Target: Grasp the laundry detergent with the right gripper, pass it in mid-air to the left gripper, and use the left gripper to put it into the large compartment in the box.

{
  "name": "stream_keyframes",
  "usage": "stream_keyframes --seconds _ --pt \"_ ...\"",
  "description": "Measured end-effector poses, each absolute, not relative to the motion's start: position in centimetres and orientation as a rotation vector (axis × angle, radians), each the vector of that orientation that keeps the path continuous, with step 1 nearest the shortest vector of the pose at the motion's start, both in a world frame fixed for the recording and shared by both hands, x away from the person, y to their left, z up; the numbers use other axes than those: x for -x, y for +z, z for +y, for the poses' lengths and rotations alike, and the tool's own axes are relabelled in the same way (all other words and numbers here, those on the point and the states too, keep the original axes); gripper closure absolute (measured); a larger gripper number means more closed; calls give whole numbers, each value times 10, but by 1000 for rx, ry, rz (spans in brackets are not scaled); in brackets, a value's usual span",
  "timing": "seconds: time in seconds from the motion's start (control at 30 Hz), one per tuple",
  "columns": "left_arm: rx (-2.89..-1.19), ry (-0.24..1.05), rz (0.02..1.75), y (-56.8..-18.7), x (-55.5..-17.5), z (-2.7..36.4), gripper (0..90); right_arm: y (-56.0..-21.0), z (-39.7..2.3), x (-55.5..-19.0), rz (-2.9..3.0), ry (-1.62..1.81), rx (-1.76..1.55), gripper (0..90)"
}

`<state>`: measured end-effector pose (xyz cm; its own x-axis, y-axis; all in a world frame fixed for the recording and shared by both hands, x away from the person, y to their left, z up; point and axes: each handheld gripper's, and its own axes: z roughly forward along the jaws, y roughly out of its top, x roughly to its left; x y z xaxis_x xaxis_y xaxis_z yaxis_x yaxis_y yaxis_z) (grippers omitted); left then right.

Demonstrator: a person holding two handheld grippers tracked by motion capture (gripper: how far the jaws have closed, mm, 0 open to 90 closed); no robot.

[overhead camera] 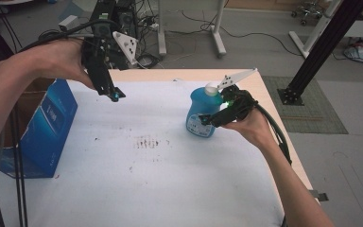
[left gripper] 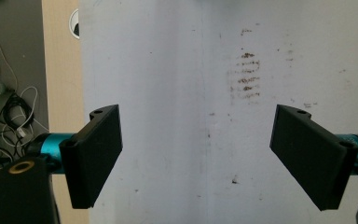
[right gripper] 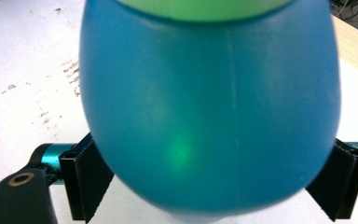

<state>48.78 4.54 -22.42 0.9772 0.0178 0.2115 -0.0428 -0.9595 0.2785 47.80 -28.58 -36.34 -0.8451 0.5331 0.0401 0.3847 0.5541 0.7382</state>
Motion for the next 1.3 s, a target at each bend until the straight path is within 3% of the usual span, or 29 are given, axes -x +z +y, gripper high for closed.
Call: stream_keyframes --seconds 1.3 --pt "-2809 277 1 -222 -488 52 167 -369 -285 -477 2604 1139 -741 324"
